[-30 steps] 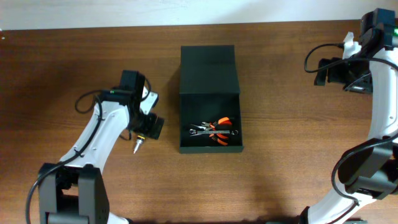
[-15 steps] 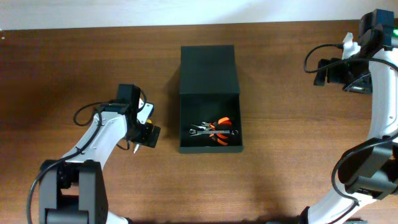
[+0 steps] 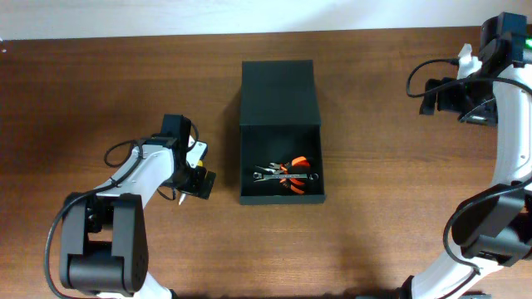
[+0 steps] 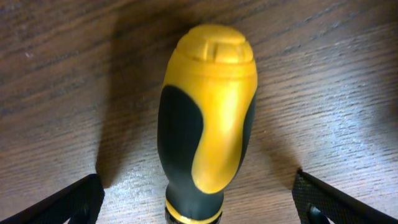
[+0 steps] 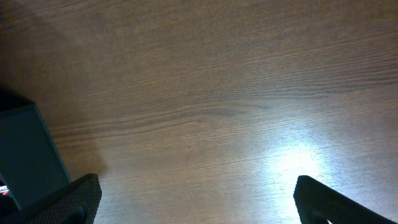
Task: Pack container
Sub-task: 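Lower the left gripper onto the yellow-black screwdriver handle and grasp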
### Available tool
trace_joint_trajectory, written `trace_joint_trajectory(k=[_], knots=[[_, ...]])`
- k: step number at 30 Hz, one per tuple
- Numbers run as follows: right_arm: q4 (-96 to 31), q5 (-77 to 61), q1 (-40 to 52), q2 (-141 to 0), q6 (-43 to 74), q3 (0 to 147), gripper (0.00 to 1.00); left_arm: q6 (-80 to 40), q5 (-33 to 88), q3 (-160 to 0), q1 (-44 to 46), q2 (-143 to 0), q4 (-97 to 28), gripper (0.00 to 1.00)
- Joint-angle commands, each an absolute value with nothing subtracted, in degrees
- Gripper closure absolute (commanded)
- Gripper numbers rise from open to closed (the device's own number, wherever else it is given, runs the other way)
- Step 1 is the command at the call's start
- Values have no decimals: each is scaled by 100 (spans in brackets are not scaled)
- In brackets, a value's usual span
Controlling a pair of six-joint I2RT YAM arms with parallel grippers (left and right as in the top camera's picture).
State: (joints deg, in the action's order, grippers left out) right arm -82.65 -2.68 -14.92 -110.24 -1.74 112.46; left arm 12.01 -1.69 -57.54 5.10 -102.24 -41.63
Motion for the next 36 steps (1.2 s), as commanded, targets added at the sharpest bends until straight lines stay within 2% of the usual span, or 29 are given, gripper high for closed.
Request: trace_joint_trajectory(k=[1,4,7,11,19,32,36], knots=[[-8270,-320,-1459,-11021,-165,11233,1,1256,-305,-5699,486,-10464,-4060,1],[-8270,-320,-1459,-11019,-165,11233,1,1253,-301,-5699,486,-10464,-4060,4],[-8270,-320,-1459,-11019,-165,11233,1,1253,-301,-5699,486,-10464,-4045,16],[-8270,-320,-1459,-11019,-165,11233,1,1253,-298,-5699,486,-10464,-3981,23],[-8272,-320,-1459,-11019,-165,11233,1,1253,-301,-5699,486,-10464,-3931,47],[-8274,-320,-1459,-11019,-165,11233,1,1253,-303,-5699,486,-10464,-3920,61],[-8274,-320,-1459,-11019,-165,11233,1,1253,-303,-5699,486,-10464,-3920,70]])
